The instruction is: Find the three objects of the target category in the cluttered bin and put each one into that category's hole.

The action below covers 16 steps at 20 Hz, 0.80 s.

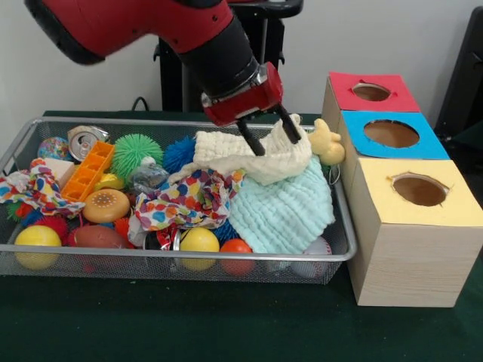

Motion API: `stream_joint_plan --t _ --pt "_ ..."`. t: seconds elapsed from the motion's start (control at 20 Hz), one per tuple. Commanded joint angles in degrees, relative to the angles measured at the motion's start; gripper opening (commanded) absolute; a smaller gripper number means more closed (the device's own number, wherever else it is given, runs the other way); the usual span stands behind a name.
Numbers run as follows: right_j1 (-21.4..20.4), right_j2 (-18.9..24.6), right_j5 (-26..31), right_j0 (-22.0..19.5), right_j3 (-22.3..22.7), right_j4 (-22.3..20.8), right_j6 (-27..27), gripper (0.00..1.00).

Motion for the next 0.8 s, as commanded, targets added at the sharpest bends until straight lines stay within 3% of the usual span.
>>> stream_joint_plan --t 0.05,0.35,0.5,0.65,0.8 --pt "-16.12 -6.60 -8.82 3.74 -1.18 -6.02 7.77 1.00" --pt "-22.11 -9.80 -15.17 6.20 3.17 -4.54 10.38 1.00" --pt "-25.96 -12.79 -12.21 7.99 6.37 -1.45 11.74 1.00" --pt "-29.90 -18.37 -2.46 11.48 11.90 6.03 16.43 1.00" --pt "-31.49 -19.66 -4.48 12.74 16.30 10.65 18.25 1.00"
